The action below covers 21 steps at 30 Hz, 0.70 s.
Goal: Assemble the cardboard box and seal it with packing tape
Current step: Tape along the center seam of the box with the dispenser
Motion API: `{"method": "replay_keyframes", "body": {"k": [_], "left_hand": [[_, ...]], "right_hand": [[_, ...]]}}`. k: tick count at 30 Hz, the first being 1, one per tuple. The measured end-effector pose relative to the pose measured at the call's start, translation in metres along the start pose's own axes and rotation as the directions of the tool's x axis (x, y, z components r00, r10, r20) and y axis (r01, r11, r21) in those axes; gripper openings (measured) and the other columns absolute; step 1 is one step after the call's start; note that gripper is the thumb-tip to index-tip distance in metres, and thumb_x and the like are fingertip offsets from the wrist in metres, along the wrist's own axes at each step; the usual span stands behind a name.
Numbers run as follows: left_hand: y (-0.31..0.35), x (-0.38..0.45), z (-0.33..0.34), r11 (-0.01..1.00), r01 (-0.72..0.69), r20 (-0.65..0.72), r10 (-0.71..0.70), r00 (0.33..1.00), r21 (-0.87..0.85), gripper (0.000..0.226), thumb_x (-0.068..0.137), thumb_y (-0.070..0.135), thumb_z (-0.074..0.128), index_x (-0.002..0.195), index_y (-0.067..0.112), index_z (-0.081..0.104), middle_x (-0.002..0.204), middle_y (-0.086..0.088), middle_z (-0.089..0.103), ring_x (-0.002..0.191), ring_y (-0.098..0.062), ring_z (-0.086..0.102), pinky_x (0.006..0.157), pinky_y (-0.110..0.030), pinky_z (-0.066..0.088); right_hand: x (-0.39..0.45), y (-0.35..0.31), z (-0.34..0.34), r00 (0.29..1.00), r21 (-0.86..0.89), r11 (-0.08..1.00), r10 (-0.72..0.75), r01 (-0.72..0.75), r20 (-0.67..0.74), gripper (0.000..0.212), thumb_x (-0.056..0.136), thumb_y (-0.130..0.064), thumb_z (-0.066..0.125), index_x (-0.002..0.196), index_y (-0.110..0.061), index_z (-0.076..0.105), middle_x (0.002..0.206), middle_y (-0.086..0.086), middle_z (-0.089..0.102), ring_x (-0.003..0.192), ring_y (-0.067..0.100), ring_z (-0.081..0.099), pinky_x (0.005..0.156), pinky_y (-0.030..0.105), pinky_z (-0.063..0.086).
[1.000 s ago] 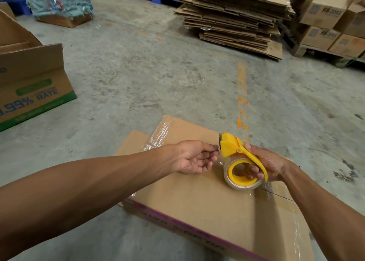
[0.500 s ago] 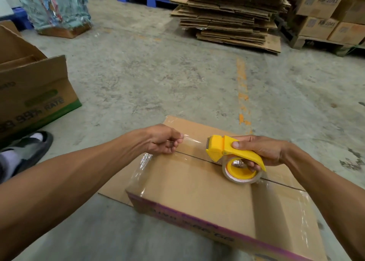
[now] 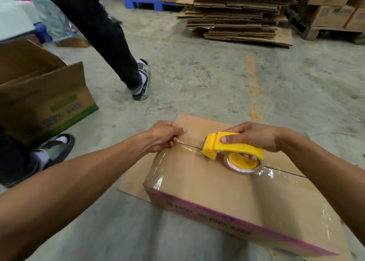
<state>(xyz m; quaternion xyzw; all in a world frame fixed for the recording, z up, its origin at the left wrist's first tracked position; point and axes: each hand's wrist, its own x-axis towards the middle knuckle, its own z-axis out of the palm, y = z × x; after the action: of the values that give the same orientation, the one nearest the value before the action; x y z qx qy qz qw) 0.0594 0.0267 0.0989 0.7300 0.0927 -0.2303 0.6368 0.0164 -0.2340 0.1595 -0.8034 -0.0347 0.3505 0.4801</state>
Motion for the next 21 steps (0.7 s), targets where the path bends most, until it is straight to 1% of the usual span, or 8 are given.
{"method": "replay_keyframes", "body": {"k": [4,7,12,14,16,17,19,21], "left_hand": [[0.002,-0.001,-0.007,0.990,-0.113,-0.074,0.120,0.990,0.088,0.022,0.083,0.014,0.076,0.072,0.012,0.057,0.059,-0.003,0.051,0.047,-0.009,0.041,0.045,-0.020,0.035],[0.003,-0.002,-0.013,0.985,-0.146,-0.083,0.153,0.985,0.090,0.019,0.080,0.015,0.079,0.071,0.010,0.062,0.061,-0.004,0.054,0.050,-0.011,0.044,0.048,-0.020,0.039],[0.004,-0.005,-0.014,0.997,-0.067,-0.074,0.070,0.995,0.043,0.015,0.079,0.014,0.079,0.080,0.004,0.068,0.058,-0.004,0.053,0.044,-0.010,0.044,0.049,-0.023,0.038],[0.007,-0.007,-0.014,0.999,-0.051,-0.073,0.052,0.996,0.018,0.014,0.080,0.012,0.078,0.083,0.002,0.070,0.054,-0.001,0.053,0.043,-0.009,0.043,0.050,-0.023,0.036],[0.009,-0.007,-0.016,0.999,-0.043,-0.070,0.042,0.997,-0.013,0.010,0.084,0.011,0.074,0.083,0.002,0.071,0.052,0.001,0.052,0.044,-0.008,0.042,0.049,-0.021,0.035],[0.010,-0.007,-0.018,0.999,-0.036,-0.071,0.035,0.997,-0.023,0.009,0.085,0.011,0.072,0.083,0.003,0.071,0.053,0.002,0.052,0.045,-0.008,0.042,0.048,-0.020,0.036],[0.011,-0.007,-0.026,1.000,-0.023,-0.081,0.022,0.996,-0.019,0.009,0.087,0.011,0.071,0.085,0.003,0.072,0.056,0.002,0.053,0.047,-0.007,0.042,0.047,-0.018,0.038],[0.014,-0.007,-0.034,1.000,-0.006,-0.089,0.007,0.996,0.009,0.010,0.086,0.011,0.072,0.087,0.002,0.072,0.057,0.001,0.054,0.048,-0.007,0.043,0.046,-0.017,0.039]], "right_hand": [[-0.005,-0.012,-0.001,1.000,0.011,1.000,-0.001,0.001,-0.005,0.032,0.085,-0.038,0.066,0.114,-0.027,0.072,0.077,0.003,0.073,0.046,0.016,0.052,0.038,0.023,0.047],[-0.009,-0.020,-0.006,1.000,-0.005,1.000,-0.028,0.028,-0.015,0.038,0.082,-0.041,0.067,0.115,-0.025,0.072,0.078,0.007,0.072,0.047,0.017,0.053,0.038,0.023,0.047],[-0.012,-0.026,-0.007,0.997,-0.090,0.995,-0.046,0.040,-0.065,0.030,0.084,-0.038,0.070,0.113,-0.029,0.074,0.080,0.004,0.072,0.051,0.014,0.061,0.040,0.021,0.048],[-0.010,-0.027,-0.007,0.992,-0.138,0.989,-0.057,0.042,-0.109,0.030,0.082,-0.041,0.071,0.111,-0.031,0.075,0.085,0.001,0.074,0.058,0.009,0.066,0.045,0.019,0.050],[-0.009,-0.028,-0.005,0.993,-0.131,0.990,-0.058,0.044,-0.104,0.036,0.078,-0.046,0.072,0.110,-0.030,0.076,0.088,0.005,0.075,0.065,0.013,0.067,0.053,0.024,0.054],[-0.008,-0.030,-0.004,0.995,-0.101,0.994,-0.057,0.048,-0.082,0.039,0.077,-0.046,0.072,0.111,-0.026,0.075,0.085,0.008,0.075,0.063,0.017,0.065,0.054,0.028,0.055],[-0.008,-0.033,0.001,0.998,-0.037,0.998,-0.052,0.051,-0.035,0.043,0.080,-0.043,0.069,0.115,-0.018,0.072,0.075,0.007,0.072,0.052,0.018,0.058,0.045,0.027,0.052],[-0.007,-0.034,0.005,0.999,-0.023,0.999,-0.047,0.047,-0.012,0.046,0.080,-0.043,0.069,0.118,-0.017,0.070,0.078,0.006,0.073,0.047,0.017,0.056,0.042,0.025,0.050]]}}
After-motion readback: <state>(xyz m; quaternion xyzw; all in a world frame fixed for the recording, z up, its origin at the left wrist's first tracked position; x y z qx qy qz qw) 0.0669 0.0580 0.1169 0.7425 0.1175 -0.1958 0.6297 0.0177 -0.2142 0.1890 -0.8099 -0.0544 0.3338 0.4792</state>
